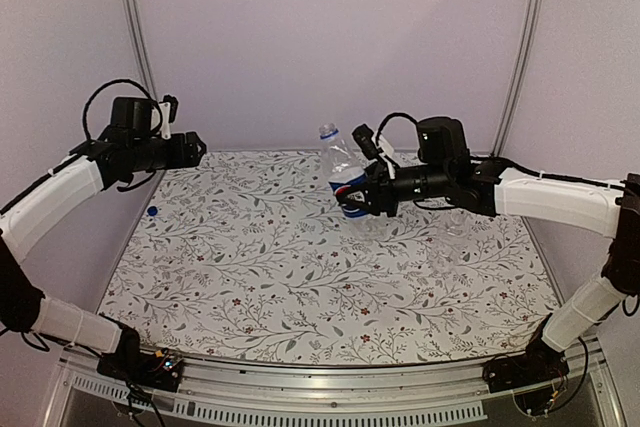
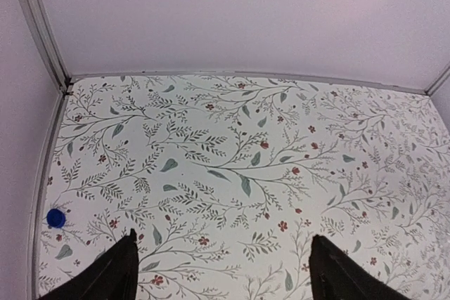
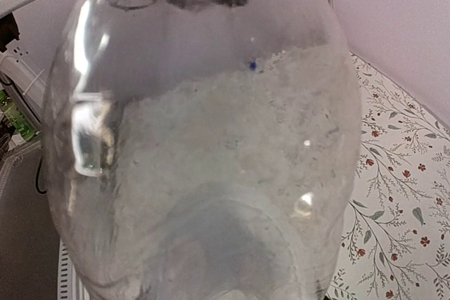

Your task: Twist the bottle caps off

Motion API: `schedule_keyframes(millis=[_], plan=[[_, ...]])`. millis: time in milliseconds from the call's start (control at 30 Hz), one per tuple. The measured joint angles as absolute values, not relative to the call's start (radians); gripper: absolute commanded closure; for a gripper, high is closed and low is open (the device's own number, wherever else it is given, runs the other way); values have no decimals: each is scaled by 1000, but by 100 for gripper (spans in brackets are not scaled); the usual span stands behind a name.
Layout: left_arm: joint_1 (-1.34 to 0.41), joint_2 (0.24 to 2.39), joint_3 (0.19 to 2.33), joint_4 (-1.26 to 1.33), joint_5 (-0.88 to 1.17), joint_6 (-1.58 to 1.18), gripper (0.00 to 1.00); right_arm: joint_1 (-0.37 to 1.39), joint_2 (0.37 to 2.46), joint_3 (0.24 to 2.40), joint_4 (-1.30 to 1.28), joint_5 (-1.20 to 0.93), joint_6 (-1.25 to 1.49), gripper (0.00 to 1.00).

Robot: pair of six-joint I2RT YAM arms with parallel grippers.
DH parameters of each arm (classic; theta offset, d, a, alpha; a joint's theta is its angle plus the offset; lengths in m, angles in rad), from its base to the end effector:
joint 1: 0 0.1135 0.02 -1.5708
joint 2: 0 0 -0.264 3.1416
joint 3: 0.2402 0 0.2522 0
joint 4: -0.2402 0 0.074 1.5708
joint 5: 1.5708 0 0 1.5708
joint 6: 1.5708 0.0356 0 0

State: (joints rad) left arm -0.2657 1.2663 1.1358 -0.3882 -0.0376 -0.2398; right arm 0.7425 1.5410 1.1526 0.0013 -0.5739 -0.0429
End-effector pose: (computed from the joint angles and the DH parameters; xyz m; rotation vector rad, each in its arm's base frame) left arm 0.2770 -0.0740 0.3386 0.0043 2.1002 -0.2667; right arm 0.2505 0.2561 0.3009 -1.1280 1.6901 1.0117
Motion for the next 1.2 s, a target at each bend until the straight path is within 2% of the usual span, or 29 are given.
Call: schedule_keyframes(millis=[333,633,933,1067,1200], plan=[[-96,1314,1112,-421,19,-231,19,739,1549,1103,142,-582,-35,63],[49,1505,1142,-464,7,-192,28,739,1573,1095,192,-596,-19,63],[149,1713,1196,-482,-65,-157,39,739,1576,1085,217,-614,-15,63],[184,1796,1214,-471,-72,-149,47,739,1579,1085,220,-622,-15,63],[209,1877,1230,-463,-64,-141,49,739,1593,1085,229,-637,-15,63]])
